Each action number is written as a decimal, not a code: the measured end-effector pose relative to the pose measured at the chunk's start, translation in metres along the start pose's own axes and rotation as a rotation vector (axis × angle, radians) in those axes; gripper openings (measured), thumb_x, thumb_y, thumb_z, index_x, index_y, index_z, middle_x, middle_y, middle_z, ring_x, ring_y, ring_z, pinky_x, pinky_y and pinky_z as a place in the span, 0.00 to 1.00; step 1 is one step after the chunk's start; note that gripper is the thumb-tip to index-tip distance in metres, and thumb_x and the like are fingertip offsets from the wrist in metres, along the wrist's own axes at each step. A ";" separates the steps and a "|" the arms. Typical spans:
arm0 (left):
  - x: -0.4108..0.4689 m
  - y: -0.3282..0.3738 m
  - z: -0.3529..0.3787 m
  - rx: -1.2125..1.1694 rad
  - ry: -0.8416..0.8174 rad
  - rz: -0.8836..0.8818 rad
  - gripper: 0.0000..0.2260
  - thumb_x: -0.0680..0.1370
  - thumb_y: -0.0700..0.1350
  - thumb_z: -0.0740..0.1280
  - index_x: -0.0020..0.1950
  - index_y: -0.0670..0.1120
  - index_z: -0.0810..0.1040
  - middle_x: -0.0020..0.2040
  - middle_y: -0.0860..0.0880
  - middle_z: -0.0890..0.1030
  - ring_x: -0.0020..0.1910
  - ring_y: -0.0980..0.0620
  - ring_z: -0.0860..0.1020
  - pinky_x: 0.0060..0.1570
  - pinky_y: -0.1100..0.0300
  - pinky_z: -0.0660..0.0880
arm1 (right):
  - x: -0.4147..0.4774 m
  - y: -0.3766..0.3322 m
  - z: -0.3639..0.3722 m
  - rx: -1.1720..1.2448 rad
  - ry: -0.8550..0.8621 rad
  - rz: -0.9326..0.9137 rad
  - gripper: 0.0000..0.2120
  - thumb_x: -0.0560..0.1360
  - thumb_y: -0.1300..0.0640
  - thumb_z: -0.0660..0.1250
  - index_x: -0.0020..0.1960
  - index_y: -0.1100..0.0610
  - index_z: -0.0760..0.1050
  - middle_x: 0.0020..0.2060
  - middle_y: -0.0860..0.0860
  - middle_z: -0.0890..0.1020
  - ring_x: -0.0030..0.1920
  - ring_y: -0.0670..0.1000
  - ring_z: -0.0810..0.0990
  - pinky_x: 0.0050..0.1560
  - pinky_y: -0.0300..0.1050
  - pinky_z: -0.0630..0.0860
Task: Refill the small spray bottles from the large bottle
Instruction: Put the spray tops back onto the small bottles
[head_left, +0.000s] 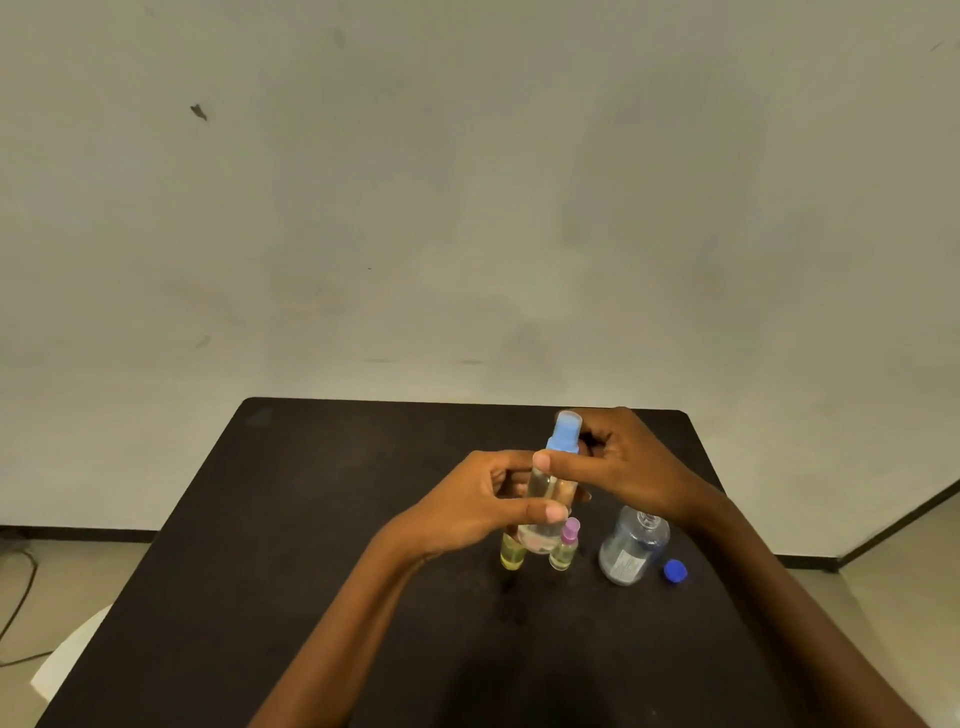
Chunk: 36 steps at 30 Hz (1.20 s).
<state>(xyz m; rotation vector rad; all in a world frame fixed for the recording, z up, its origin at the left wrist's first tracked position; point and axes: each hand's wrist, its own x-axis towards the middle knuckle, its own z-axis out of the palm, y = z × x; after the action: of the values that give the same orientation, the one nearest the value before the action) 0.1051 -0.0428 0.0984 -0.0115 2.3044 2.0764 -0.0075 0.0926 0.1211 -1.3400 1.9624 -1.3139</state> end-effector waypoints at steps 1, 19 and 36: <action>0.000 0.000 0.001 -0.002 0.006 0.005 0.12 0.73 0.37 0.69 0.55 0.45 0.78 0.48 0.51 0.84 0.47 0.56 0.82 0.46 0.66 0.77 | 0.000 0.000 0.001 -0.008 0.016 0.000 0.09 0.70 0.48 0.70 0.33 0.49 0.74 0.28 0.48 0.76 0.31 0.45 0.75 0.35 0.35 0.74; 0.007 -0.015 0.002 0.070 0.152 0.104 0.15 0.72 0.40 0.71 0.56 0.53 0.76 0.53 0.50 0.82 0.54 0.55 0.79 0.55 0.65 0.75 | 0.007 0.011 0.015 -0.269 0.209 -0.075 0.12 0.67 0.38 0.59 0.34 0.45 0.69 0.28 0.49 0.76 0.32 0.53 0.75 0.35 0.47 0.73; 0.010 -0.031 -0.003 0.100 0.194 0.089 0.16 0.71 0.43 0.71 0.58 0.52 0.75 0.54 0.52 0.81 0.55 0.57 0.78 0.55 0.67 0.74 | 0.014 0.025 0.020 -0.282 0.201 -0.122 0.09 0.68 0.39 0.58 0.33 0.42 0.67 0.25 0.42 0.71 0.31 0.45 0.73 0.33 0.33 0.67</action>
<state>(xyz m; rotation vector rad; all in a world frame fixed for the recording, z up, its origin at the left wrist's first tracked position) 0.0962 -0.0484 0.0673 -0.1146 2.5633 2.0832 -0.0106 0.0737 0.0920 -1.5287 2.3048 -1.3078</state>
